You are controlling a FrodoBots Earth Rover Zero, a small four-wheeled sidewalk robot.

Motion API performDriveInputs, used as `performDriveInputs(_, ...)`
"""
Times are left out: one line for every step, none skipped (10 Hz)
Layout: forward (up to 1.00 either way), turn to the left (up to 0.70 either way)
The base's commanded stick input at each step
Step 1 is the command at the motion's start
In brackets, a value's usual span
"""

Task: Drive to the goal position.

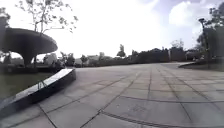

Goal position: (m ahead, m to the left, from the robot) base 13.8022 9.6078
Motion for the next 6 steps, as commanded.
performDriveInputs(0.0,0.0)
performDriveInputs(0.08,0.0)
performDriveInputs(0.52,0.0)
performDriveInputs(0.7,0.0)
performDriveInputs(0.7,0.0)
performDriveInputs(0.7,0.0)
